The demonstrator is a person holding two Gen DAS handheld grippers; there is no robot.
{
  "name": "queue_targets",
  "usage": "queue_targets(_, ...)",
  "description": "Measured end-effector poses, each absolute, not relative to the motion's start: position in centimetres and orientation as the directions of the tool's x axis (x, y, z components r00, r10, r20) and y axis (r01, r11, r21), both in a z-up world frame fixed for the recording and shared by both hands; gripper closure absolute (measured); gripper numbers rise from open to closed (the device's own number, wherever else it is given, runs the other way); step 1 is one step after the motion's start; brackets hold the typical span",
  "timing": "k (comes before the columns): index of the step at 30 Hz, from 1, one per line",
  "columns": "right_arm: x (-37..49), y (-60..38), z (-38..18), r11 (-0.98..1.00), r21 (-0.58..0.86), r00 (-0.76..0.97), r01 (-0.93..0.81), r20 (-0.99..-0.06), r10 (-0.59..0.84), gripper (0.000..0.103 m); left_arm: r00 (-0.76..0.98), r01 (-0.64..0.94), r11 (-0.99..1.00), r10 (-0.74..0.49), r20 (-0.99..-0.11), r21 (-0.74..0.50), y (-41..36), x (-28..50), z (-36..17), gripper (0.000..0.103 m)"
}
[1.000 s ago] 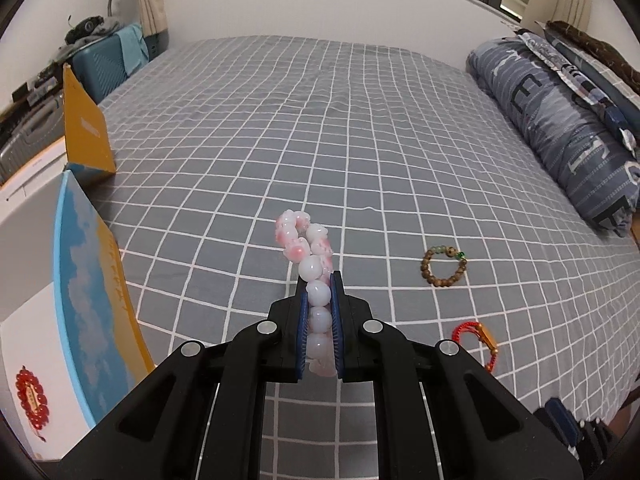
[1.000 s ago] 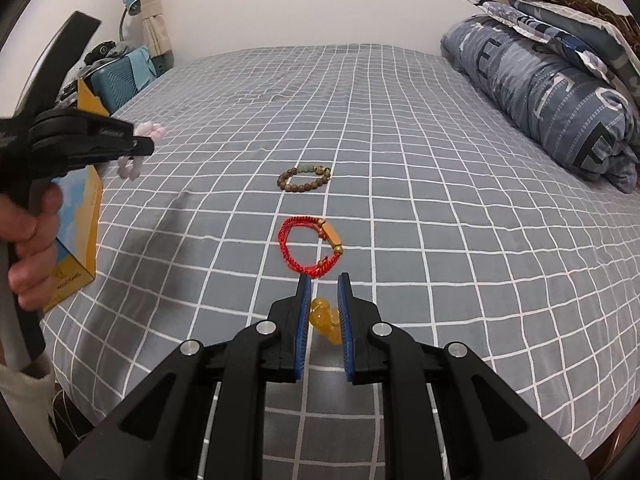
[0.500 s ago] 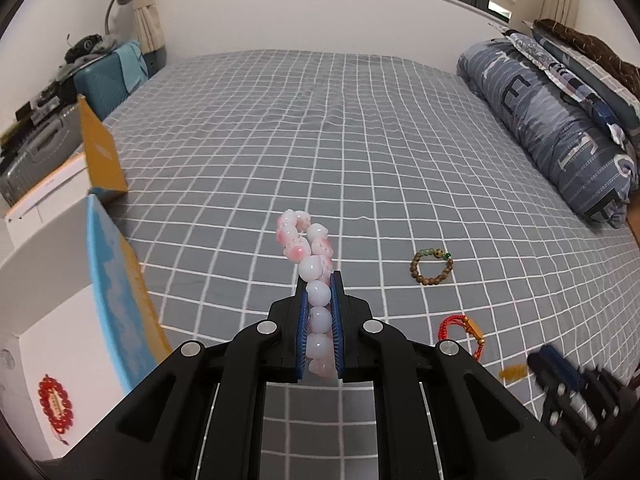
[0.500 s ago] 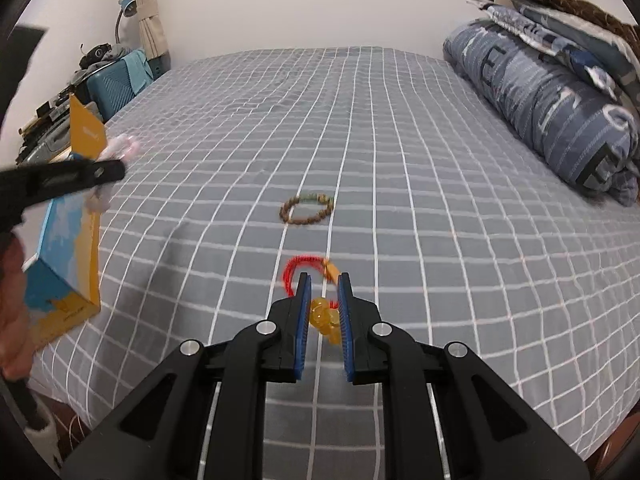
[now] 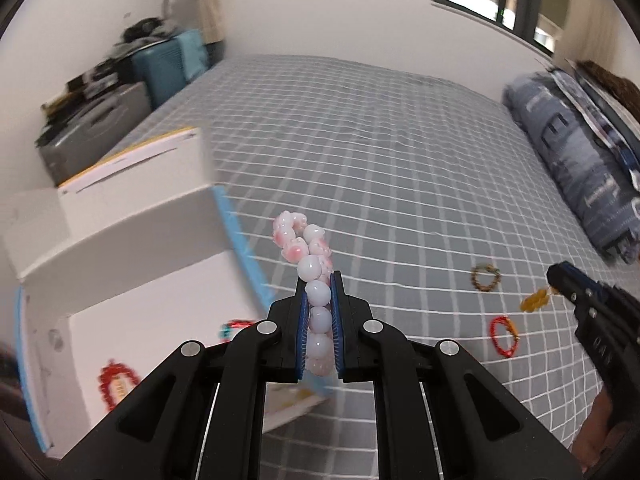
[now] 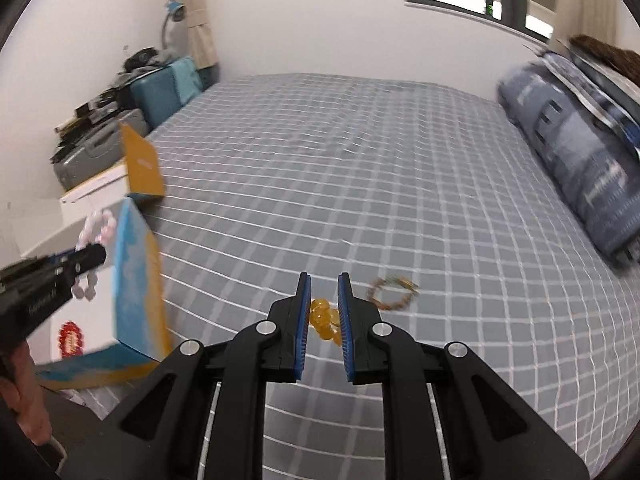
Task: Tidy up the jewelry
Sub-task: 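Carry the pink bracelet and yellow beads with both tools into the white box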
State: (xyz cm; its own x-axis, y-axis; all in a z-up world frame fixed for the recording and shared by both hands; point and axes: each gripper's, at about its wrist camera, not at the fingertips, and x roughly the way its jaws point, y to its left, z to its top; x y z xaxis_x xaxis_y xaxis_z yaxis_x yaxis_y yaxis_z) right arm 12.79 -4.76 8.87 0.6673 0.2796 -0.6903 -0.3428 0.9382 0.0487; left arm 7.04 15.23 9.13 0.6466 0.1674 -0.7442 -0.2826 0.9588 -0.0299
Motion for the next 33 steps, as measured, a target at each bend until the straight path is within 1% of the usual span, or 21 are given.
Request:
queue_targets(8,11.9,4.2,11.3,0.878,0.045,0.630,-0.476,-0.679,0.377,0.090,0.614,-0.417,0.909,0.267,-0.743,-0.018,23.2,2.4,10.6,0.093)
queue_targets(13,10.5,9.7,11.6,0.835,0.053,0.589,-0.548,-0.685,0.429,0.090,0.577,-0.488,0.873,0.312,-0.755,-0.012,27.4,-0.3,10.1,0.093)
queue_targets(19,8.6,15.1,10.3,0.785,0.051,0.538,-0.617,-0.701,0.468,0.090,0.526,-0.551,0.834,0.325,-0.786,-0.024,31.1,-2.3,8.1,0.093)
queue_targets(25,7.8,18.8,8.4,0.745,0.053,0.484,-0.665,-0.729,0.484,0.090,0.484,-0.595,0.802,0.318,-0.815,-0.040,33.1,-3.9,6.0,0.093)
queue_targets(33,7.3,22.6,4.7,0.704,0.028,0.405,-0.710,-0.801,0.441,0.090,0.419,-0.618,0.786,0.291,-0.860,-0.035,34.6,-4.3,3.2,0.093)
